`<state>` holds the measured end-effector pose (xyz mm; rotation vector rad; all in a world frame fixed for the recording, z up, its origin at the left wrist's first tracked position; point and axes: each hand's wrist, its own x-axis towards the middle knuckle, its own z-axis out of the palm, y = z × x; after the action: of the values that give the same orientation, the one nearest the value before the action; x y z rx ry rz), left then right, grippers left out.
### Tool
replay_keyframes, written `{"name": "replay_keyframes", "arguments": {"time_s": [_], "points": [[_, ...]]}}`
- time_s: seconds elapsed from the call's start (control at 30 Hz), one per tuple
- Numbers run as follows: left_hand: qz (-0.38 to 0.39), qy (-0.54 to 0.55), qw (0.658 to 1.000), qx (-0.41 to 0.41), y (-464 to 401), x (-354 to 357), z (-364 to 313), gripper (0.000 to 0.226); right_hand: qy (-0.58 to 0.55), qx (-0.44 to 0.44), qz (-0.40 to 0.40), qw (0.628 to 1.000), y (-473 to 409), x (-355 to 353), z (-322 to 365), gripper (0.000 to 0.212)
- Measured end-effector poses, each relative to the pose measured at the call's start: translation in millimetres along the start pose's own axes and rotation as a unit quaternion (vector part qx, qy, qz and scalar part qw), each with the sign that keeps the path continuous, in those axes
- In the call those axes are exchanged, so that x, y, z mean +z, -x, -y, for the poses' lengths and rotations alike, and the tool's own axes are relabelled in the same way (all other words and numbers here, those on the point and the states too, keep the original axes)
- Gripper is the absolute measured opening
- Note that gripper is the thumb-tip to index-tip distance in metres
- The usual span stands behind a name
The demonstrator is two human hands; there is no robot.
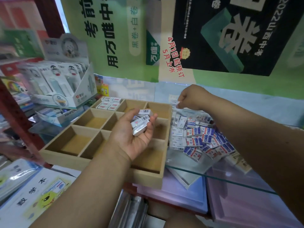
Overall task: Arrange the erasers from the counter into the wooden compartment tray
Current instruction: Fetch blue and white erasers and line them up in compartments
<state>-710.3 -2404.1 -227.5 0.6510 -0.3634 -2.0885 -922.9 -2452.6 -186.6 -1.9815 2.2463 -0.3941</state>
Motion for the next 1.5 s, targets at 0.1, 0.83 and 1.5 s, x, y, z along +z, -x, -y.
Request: {"name": "replay_keyframes", "arguments": {"time_s": [0.1,0.83,1.5], "points": [[-0.011,-0.013,0.999,0.05,-5.6,-2.8,-33.5,0.03,-0.087,-0.04,-0.027,0.995,-15.2,11.0,40.1,0.026],[-0.034,0.021,0.99,0.136,-71.0,-65.6,-128.0,0.046,0.084,-0.116,0.005,0.99,-106.9,114.7,134.6,0.025],[-0.044,-0.062,0.989,0.126,-74.0,-61.3,-122.2,0.017,-0.433,-0.124,-0.021,0.893,-84.0,96.4,126.4,0.007]]}}
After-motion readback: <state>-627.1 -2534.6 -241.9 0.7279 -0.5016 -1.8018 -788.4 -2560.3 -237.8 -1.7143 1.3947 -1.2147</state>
